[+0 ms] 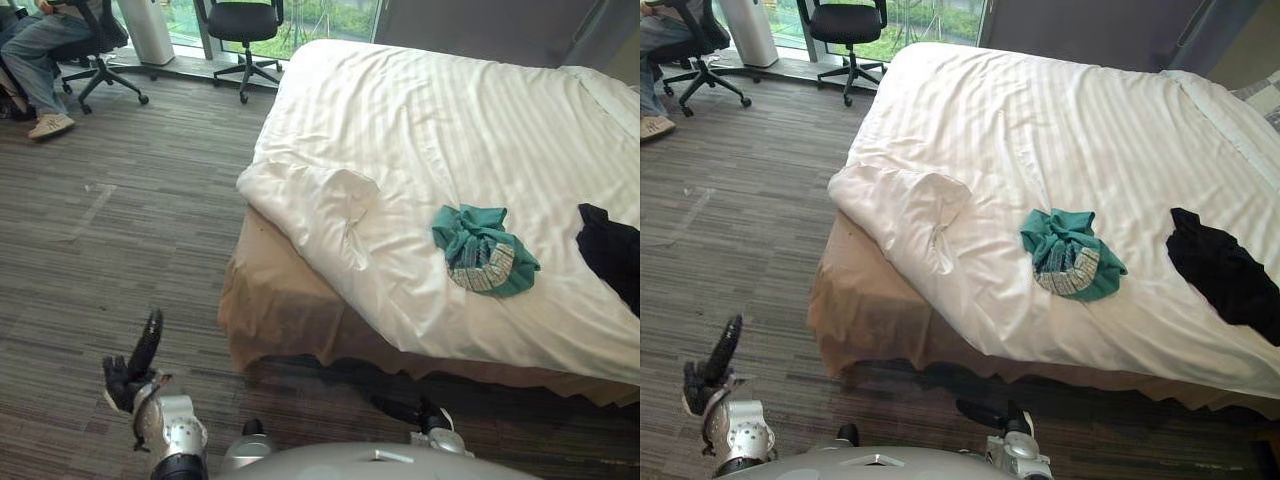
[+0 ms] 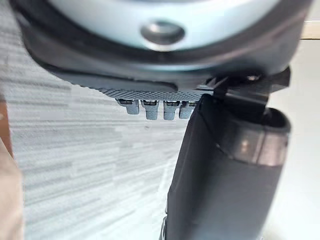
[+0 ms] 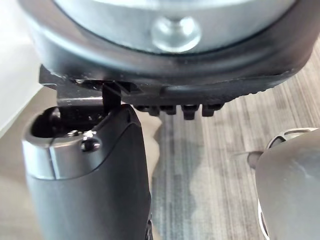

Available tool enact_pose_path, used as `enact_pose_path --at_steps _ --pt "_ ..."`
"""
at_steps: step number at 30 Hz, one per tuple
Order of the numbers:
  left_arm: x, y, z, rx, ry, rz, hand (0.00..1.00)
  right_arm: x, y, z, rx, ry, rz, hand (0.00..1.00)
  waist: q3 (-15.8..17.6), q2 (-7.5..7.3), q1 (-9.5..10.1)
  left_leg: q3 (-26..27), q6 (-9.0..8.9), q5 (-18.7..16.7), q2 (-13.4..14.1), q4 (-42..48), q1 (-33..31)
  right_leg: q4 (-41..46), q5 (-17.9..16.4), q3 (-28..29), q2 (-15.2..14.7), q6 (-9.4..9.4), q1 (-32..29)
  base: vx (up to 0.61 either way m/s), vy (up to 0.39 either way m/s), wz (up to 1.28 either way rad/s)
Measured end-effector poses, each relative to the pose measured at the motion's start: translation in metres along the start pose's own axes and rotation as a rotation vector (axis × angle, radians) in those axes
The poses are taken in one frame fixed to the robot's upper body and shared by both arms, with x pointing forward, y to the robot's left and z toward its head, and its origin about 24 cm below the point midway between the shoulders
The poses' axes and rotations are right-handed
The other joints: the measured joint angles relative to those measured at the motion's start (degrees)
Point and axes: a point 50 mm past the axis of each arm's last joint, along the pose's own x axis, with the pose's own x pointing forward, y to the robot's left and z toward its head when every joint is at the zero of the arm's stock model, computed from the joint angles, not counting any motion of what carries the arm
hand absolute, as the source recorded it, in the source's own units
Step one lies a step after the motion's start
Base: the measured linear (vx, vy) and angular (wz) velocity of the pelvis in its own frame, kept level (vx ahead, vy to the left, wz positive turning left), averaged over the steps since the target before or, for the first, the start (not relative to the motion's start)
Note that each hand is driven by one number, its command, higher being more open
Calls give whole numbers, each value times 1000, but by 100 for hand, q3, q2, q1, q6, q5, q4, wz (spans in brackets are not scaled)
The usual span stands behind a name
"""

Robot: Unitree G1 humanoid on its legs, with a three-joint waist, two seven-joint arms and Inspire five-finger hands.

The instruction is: Tidy up the quilt and then pick up the clothes from the bed and put them into the laundry hamper

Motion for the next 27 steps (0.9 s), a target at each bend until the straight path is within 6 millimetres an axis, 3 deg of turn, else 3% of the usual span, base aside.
enact_pose_path --at_steps 4,8,9,11,12,13,14,15,16,18,22,27 --pt "-5 -26 14 -30 -65 -102 100 0 0 0 0 4 12 100 -49 83 -4 122 -1 -1 21 0 58 3 15 162 18 -33 -3 13 -6 -11" --pt "-14 -53 26 48 -157 -233 100 0 -3 0 5 5 5 100 -125 206 -31 315 -8 -5 132 0 83 2 67 386 106 -111 -101 -37 -14 -25" --pt "-20 -72 35 40 -190 -282 100 1 -7 0 21 8 -6 100 -127 346 -72 470 -43 -21 256 15 108 -26 131 539 176 -121 -190 -80 8 -40" --pt "-22 -142 76 -38 -334 -426 100 0 -13 -3 44 12 -24 100 -205 441 -121 546 -88 17 318 1 55 -43 250 866 277 -82 -274 -104 5 -52" --pt "-21 -177 108 134 -505 -568 100 0 -16 -3 47 5 -24 100 -268 446 -173 645 -103 32 371 2 23 -35 249 1052 309 -81 -376 -118 -29 -52" --pt "-23 -188 123 221 -591 -639 100 0 -16 -2 54 -1 -24 100 -277 479 -245 708 -106 33 396 2 9 -34 250 1129 321 -81 -437 -126 -33 -60" --pt "-40 -204 150 305 -759 -751 100 0 -20 -1 78 -9 -36 100 -341 580 -390 810 -109 39 439 1 -50 -47 315 1236 351 -113 -590 -85 -10 -42" --pt "-52 -209 157 289 -820 -788 100 0 -26 -1 83 -12 -55 100 -372 628 -400 867 -101 53 441 1 -80 -79 361 1287 359 -108 -637 -41 -17 -44" --pt "-78 -214 161 239 -932 -842 100 0 -39 -3 89 -9 -89 100 -448 748 -414 957 -98 63 459 1 -76 -151 422 1390 384 -92 -653 -7 -15 -32" --pt "-90 -216 155 260 -1002 -860 100 -1 -49 -10 81 14 -115 100 -516 856 -450 1041 -100 64 458 2 -9 -150 432 1464 402 -105 -627 -11 1 -25" --pt "-79 -228 133 399 -950 -827 100 -6 -59 -30 73 69 -136 100 -572 959 -481 1139 -150 100 572 1 36 -188 483 1576 503 -179 -671 -53 -15 -17" --pt "-67 -247 120 565 -926 -783 100 -10 -60 -44 76 105 -137 100 -497 824 -550 1294 -167 159 657 1 -111 -212 593 1750 593 -184 -904 -57 -18 -18"
